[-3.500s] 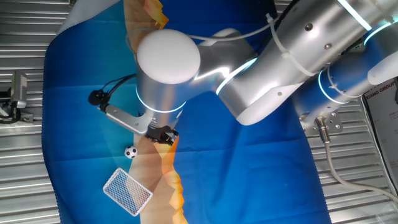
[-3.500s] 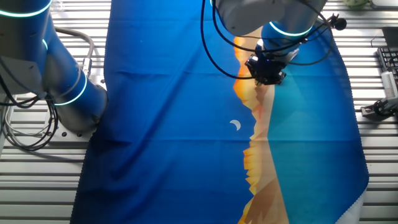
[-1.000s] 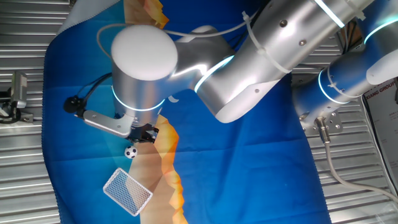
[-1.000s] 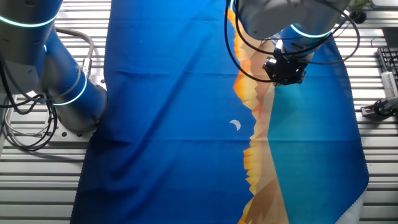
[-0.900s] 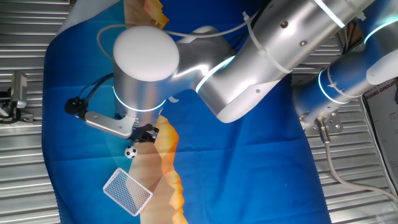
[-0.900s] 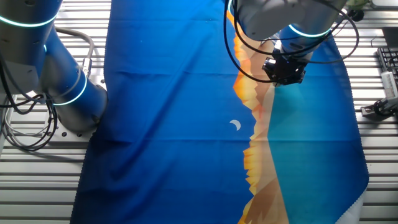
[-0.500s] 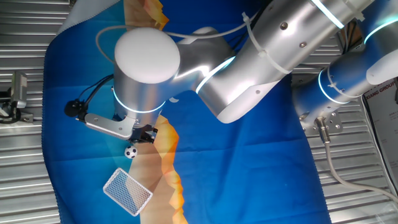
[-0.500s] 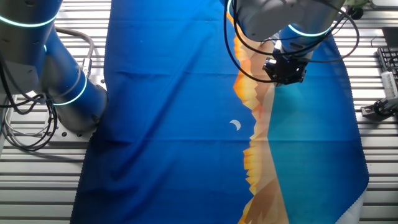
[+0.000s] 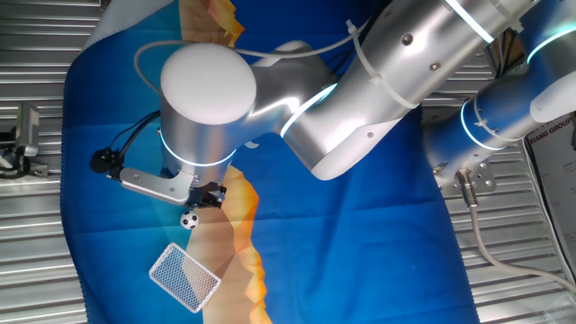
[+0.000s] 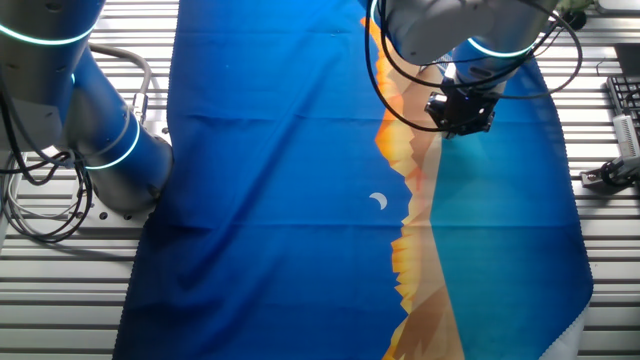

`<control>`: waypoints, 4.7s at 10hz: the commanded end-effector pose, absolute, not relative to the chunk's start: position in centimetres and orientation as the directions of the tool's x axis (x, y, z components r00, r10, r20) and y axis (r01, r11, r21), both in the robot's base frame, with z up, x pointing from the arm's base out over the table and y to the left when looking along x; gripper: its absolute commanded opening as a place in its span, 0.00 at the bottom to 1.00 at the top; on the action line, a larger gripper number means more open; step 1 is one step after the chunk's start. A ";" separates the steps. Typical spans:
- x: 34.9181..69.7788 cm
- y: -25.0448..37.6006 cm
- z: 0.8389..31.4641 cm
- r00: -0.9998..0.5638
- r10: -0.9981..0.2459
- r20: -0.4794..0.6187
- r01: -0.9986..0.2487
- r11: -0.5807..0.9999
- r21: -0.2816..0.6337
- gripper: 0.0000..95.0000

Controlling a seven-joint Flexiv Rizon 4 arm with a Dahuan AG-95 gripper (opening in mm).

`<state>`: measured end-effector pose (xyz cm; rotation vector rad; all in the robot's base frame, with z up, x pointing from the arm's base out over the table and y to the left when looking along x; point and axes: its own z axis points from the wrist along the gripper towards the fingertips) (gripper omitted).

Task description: Push the soccer ball into the goal

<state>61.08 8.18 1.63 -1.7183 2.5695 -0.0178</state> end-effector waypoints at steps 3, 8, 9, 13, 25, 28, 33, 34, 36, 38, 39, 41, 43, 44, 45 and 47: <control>61.2 8.2 1.7 -0.301 -0.953 -0.034 -0.951 0.302 -0.064 0.00; 61.2 8.2 1.7 -0.206 -0.978 -0.029 -0.973 0.208 -0.101 0.00; 61.2 8.2 1.7 -0.199 -0.980 -0.029 -0.974 0.201 -0.105 0.00; 61.3 8.3 1.6 -0.184 -0.983 -0.024 -0.976 0.185 -0.115 0.00; 62.6 10.4 1.8 -0.259 -0.966 0.006 -0.960 0.257 -0.111 0.00; 62.6 10.5 1.9 -0.236 -0.972 0.003 -0.965 0.234 -0.118 0.00; 62.7 10.3 1.6 -0.224 -0.975 -0.015 -0.967 0.224 -0.125 0.00; 62.7 10.3 1.6 -0.224 -0.974 -0.017 -0.966 0.225 -0.127 0.00; 63.0 10.6 1.8 -0.224 -0.975 -0.013 -0.967 0.224 -0.126 0.00; 63.4 11.9 1.8 -0.282 -0.959 -0.024 -0.950 0.283 -0.136 0.00; 63.5 12.6 1.8 -0.301 -0.953 -0.034 -0.943 0.302 -0.138 0.00; 63.5 12.6 1.8 -0.303 -0.952 -0.038 -0.943 0.305 -0.133 0.00; 63.4 12.3 1.9 -0.299 -0.954 -0.039 -0.945 0.301 -0.129 0.00; 63.3 11.9 1.9 -0.297 -0.954 -0.038 -0.946 0.299 -0.127 0.00; 63.1 11.6 1.9 -0.299 -0.953 -0.041 -0.945 0.302 -0.126 0.00; 62.6 10.9 1.6 -0.318 -0.947 -0.054 -0.939 0.322 -0.121 0.00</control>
